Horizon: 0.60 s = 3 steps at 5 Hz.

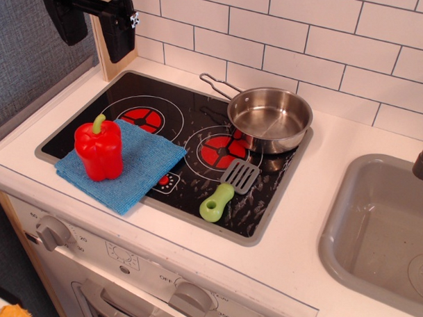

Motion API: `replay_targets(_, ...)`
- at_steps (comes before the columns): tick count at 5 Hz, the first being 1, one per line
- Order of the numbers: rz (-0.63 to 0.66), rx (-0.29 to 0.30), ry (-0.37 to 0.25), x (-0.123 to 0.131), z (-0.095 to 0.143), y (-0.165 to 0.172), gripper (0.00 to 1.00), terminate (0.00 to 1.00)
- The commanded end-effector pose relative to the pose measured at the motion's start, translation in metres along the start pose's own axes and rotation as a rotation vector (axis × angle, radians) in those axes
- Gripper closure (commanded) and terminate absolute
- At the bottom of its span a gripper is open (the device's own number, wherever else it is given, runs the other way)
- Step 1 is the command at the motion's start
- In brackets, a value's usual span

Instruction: Move the metal pot to the upper left corner

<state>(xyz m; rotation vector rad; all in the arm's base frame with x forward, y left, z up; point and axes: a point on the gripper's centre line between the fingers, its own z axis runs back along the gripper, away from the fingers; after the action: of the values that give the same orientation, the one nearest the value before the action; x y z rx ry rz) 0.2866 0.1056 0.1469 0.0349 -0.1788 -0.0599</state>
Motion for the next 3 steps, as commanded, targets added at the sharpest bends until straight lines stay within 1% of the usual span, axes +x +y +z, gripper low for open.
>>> replay_targets(1, 0.000, 0.000, 0.000, 0.000, 0.000, 0.000, 0.00, 0.00)
replay_targets(2, -0.053, -0.017, -0.001, 0.010, -0.004, -0.019, 0.00, 0.00)
replay_targets(3, -0.122, -0.044, -0.004, 0.024, -0.010, -0.046, 0.00, 0.00)
